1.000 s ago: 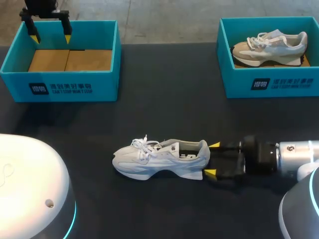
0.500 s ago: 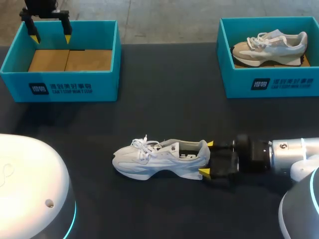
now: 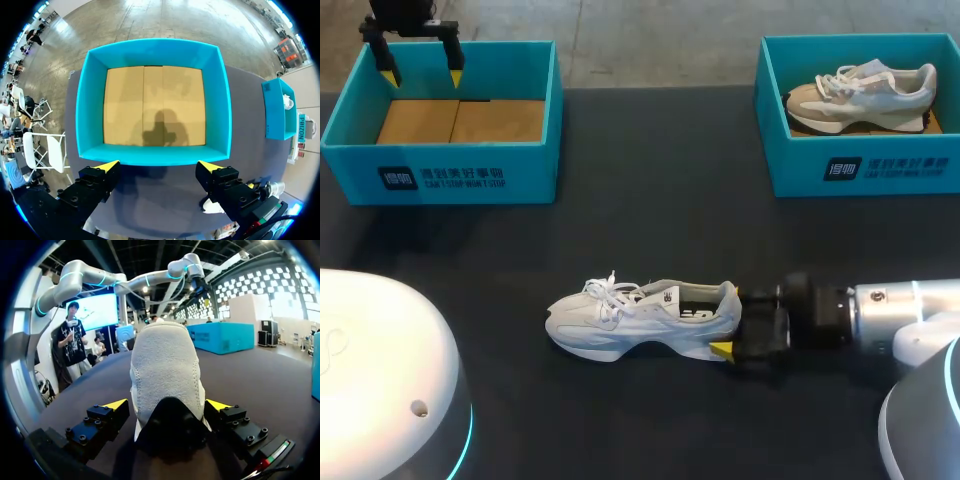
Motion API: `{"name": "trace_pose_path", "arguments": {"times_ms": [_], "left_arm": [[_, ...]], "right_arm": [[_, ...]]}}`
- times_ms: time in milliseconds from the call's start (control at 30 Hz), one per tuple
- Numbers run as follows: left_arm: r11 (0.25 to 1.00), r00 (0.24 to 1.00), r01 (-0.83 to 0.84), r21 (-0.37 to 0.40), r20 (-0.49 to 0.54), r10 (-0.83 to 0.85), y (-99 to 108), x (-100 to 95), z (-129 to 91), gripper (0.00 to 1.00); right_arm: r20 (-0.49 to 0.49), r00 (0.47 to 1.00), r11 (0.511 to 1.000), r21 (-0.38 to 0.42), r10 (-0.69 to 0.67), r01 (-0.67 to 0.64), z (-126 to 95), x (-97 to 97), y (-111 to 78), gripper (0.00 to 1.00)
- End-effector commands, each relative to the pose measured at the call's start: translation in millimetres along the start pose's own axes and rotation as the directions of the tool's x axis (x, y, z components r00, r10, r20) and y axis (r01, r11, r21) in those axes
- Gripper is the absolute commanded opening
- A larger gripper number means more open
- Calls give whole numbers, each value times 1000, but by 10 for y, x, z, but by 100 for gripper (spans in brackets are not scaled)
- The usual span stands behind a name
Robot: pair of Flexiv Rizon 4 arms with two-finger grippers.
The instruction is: Take the shoe out of the shoebox, open the shoe tongue, remove and reinsert the insole, then place the shoe into the shoebox
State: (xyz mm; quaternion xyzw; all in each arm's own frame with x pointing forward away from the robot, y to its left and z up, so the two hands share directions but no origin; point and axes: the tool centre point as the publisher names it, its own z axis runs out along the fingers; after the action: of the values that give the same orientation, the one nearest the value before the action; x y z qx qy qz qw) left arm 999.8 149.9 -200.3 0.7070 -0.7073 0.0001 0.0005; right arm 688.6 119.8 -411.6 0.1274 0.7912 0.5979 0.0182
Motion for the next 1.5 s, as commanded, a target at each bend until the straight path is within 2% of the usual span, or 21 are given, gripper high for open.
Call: {"name": "trace_pose_path", "arguments": {"times_ms": [33, 600, 867, 1500], "left_arm": [[1000, 1000, 0, 0, 1, 0, 0, 0, -2, 100], [1000, 1000, 0, 0, 1, 0, 0, 0, -2, 100], [1000, 1000, 0, 0, 1, 0, 0, 0, -2, 100], [1000, 1000, 0, 0, 1, 0, 0, 0, -2, 100]], "right_arm": [[-4, 1000, 1000, -4, -2, 2, 75, -3, -14, 100], [-16, 998, 998, -38, -57, 56, 141, -17, 2, 100], [-32, 997, 997, -29, -67, 66, 198, -32, 45, 100], [-42, 997, 997, -31, -66, 65, 296, -18, -1, 100]]}}
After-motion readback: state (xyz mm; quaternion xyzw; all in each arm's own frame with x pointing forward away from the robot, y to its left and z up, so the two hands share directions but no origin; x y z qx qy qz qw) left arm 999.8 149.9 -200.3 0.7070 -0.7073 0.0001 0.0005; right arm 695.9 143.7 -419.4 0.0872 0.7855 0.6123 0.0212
